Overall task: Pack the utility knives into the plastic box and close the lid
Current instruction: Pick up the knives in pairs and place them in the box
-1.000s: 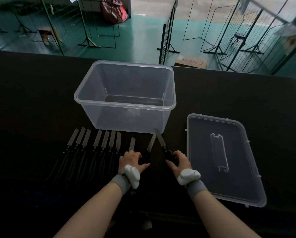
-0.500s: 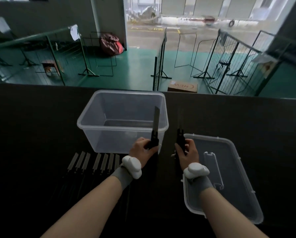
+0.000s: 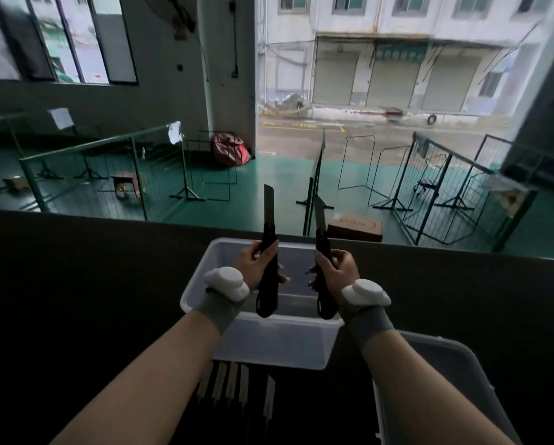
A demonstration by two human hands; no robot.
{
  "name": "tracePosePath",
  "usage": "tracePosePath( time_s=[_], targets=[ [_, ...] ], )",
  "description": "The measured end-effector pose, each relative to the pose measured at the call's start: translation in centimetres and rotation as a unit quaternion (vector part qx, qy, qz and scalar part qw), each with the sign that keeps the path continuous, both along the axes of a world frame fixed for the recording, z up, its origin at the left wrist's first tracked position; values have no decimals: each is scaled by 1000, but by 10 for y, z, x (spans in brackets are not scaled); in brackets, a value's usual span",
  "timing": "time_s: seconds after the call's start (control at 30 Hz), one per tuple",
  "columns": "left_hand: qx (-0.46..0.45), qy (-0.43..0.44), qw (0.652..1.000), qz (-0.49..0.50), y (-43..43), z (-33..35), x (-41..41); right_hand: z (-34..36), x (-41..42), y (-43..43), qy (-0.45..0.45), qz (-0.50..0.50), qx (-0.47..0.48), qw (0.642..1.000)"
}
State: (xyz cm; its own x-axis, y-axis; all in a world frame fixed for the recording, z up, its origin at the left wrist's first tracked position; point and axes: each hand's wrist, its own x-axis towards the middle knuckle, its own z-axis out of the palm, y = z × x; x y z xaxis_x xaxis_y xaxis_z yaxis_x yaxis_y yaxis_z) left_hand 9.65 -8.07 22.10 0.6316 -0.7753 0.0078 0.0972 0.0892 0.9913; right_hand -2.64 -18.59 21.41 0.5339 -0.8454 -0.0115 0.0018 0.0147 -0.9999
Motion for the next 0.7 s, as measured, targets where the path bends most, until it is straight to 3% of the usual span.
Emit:
tracePosePath(
  time_s=[0.13,0.47,0.7],
  targets=[
    [10,-22,999,29,7,11,21,12,27,8,20,16,7,1000],
    [57,77,995,12,20,23,73,34,83,36,-24,63,145,987],
    [43,76,996,-20,29,18,96,30,104,45,-27,63,128,989]
  ],
)
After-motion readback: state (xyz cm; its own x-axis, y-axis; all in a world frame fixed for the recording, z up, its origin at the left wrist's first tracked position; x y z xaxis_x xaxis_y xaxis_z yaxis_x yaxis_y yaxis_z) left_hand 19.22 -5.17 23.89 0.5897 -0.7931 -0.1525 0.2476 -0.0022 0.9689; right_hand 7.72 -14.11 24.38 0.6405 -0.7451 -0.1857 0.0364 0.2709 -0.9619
